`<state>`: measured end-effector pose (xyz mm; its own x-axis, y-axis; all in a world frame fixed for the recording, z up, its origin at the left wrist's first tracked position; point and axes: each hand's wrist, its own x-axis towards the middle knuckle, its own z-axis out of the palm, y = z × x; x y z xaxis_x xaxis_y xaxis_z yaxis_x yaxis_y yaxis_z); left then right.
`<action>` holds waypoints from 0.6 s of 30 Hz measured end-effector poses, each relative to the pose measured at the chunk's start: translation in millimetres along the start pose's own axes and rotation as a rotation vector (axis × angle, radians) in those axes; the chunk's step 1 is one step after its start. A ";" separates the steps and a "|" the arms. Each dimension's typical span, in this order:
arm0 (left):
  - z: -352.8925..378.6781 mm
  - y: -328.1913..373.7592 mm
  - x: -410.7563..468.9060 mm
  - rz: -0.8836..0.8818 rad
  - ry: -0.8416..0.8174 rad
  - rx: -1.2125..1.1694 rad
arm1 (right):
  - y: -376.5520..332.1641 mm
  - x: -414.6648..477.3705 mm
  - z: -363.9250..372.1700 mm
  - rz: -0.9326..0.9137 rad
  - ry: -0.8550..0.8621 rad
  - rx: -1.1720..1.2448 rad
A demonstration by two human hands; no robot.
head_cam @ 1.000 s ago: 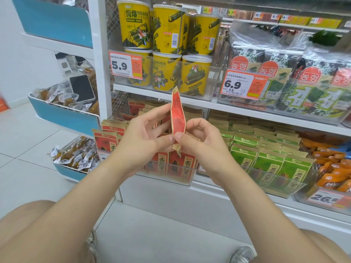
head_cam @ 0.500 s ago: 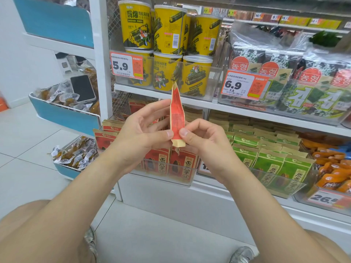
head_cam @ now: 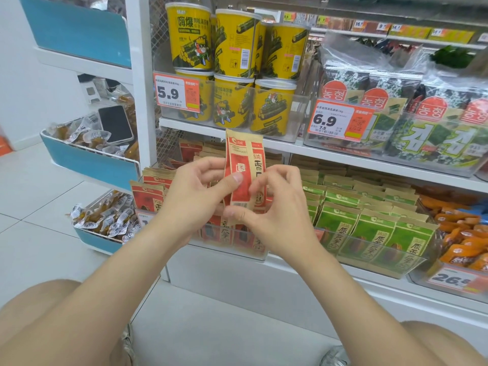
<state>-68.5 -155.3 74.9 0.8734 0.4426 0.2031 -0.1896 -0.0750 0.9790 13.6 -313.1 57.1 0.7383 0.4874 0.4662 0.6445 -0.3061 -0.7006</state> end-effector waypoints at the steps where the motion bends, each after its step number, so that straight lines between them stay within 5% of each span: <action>1: -1.8 0.6 0.6 -0.010 -0.018 -0.037 | 0.3 2.0 -0.6 0.022 0.028 0.036; 7: 0.9 -1.4 0.2 -0.036 -0.061 -0.110 | -5.4 7.0 -8.6 0.314 -0.085 0.410; 13: 2.1 -3.1 2.1 -0.064 0.009 -0.241 | -10.3 4.2 -9.9 0.286 -0.190 0.501; 18: 4.5 -3.2 3.3 -0.087 0.006 -0.264 | -13.0 6.9 -14.0 0.243 -0.086 0.499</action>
<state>-62.9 -157.6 72.6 0.8891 0.4424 0.1175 -0.2251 0.1990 0.9538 13.0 -317.2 77.0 0.8217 0.5223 0.2280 0.2701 -0.0046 -0.9628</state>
